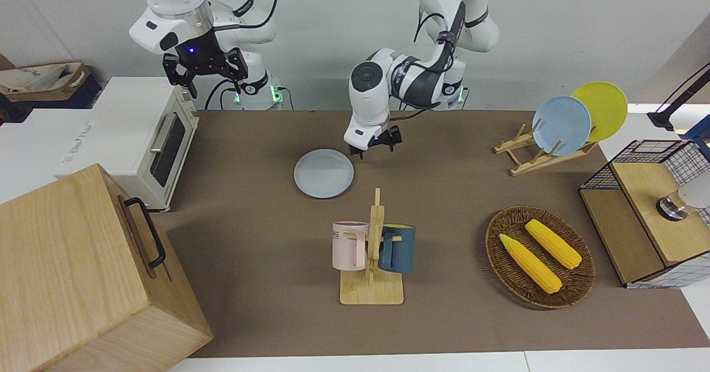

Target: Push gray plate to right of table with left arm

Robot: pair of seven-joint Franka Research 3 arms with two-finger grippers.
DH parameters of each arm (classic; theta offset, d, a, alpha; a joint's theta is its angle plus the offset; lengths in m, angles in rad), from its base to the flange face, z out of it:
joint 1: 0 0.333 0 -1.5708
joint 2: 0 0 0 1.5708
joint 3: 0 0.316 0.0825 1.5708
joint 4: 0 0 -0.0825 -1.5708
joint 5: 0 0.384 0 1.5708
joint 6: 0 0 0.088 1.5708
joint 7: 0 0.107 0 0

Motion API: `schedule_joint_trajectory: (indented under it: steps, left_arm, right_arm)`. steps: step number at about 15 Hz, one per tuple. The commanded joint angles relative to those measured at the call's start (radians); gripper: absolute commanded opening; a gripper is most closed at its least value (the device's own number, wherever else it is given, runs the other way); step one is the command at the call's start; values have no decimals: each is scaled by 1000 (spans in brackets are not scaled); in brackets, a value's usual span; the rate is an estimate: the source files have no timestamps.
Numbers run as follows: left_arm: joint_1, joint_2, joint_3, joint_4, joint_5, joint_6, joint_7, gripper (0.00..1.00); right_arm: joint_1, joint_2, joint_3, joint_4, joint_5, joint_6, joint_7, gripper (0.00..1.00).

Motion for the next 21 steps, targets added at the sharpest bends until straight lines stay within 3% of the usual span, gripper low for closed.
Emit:
schedule_joint_trajectory:
  steps: [1,4,8,13,17,21]
  left_arm:
    - [130,-106,-5,-6,-16,-73,124,1000]
    - [264,-135,-8,43,-22,-183,262,1000]
    - [365,-130,-7,141,-39,-226,351,1000]
    - [438,-130,-5,189,-104,-245,442,1000]
    - [441,-132,-5,191,-104,-254,549,1000]
    - [445,-123,-7,206,-96,-252,561,1000]
  right_arm:
    - [-20,-3,15,9,6,-16,13,983]
    - [-20,-3,17,9,4,-16,13,983]
    - [-20,-3,15,9,6,-16,13,983]
    - [-20,-3,17,9,4,-16,13,983]
    - [-20,-3,17,9,6,-16,13,983]
    - [-20,-3,15,9,4,-16,13,983]
